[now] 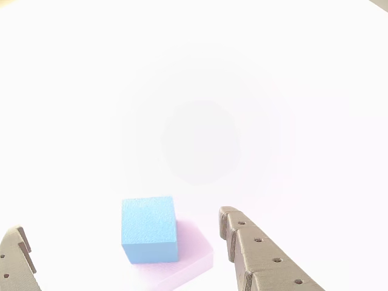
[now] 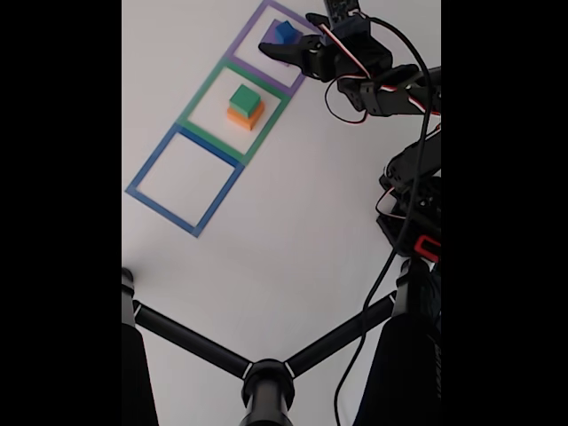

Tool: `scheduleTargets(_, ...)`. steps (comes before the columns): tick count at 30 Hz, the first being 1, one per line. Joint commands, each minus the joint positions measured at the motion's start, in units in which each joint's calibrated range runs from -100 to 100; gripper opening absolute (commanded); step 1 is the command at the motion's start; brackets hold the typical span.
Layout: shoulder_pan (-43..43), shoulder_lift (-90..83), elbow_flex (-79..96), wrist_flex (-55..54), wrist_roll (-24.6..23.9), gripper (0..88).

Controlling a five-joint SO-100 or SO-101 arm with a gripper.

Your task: Tower of hanoi

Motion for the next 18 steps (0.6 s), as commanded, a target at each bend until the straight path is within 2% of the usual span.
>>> scheduleTargets(1,-0.86,2.12,-1.73,-3.60,0.00,36.3)
scheduleTargets(18,-3.06,7.53,-4.18,-7.25,0.00,36.1)
